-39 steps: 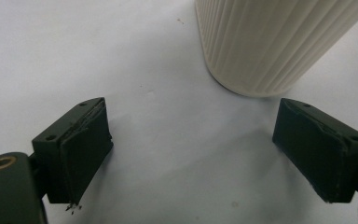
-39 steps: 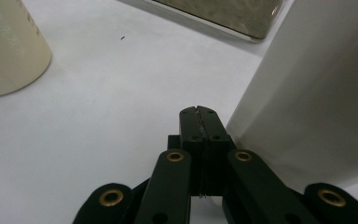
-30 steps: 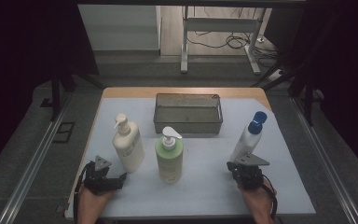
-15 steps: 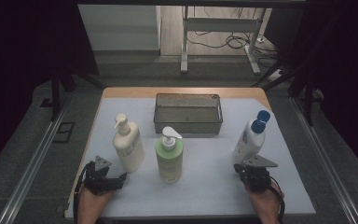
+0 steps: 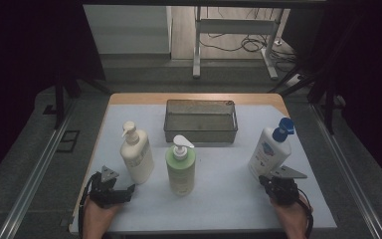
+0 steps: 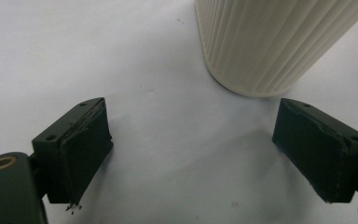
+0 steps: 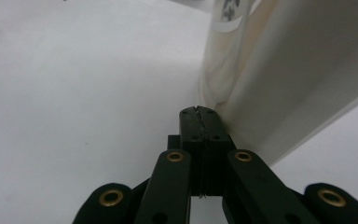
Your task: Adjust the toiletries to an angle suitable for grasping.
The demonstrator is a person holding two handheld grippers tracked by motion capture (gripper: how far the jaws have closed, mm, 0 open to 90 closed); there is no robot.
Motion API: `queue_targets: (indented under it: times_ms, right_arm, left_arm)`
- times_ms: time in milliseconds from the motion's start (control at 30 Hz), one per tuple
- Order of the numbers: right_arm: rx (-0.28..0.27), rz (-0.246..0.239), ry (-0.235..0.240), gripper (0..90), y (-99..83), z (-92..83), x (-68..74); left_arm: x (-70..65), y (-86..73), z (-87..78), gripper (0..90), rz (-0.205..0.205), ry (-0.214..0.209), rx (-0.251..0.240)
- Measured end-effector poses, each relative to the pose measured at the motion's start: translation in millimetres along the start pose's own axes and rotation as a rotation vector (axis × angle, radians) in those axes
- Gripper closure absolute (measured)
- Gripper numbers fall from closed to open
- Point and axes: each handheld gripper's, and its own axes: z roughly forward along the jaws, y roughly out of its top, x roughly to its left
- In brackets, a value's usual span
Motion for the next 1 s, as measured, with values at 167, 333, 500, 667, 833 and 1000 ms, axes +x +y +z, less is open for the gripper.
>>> queue_targets:
  times_ms: [167,333,500,667,833,1000]
  right_arm:
    - [0.006,-0.010,-0.008,89.7,-1.2,0.0,-1.2]
    - [0.000,-0.022,0.018,80.1,1.6,-6.4,0.9]
    - [0.005,-0.027,0.047,64.8,1.0,-18.5,0.0]
    - [-0.001,-0.024,0.063,53.5,2.0,-33.2,-2.6]
    - [-0.003,-0.020,0.069,46.1,6.1,-45.3,-5.2]
    - [-0.032,-0.007,0.075,44.1,10.9,-56.7,-11.2]
  left_arm:
    - [-0.1,0.0,0.1,10.9,-0.002,0.000,-0.001]
    - [-0.1,0.0,0.1,10.9,-0.002,0.000,-0.002]
    - [-0.1,-0.1,0.0,10.9,0.000,0.000,0.000]
    - [0.0,0.0,0.0,10.9,0.000,0.000,0.000]
    - [-0.1,-0.1,0.0,10.9,0.000,0.000,-0.001]
    - [-0.1,-0.1,0.0,10.9,0.000,0.000,-0.001]
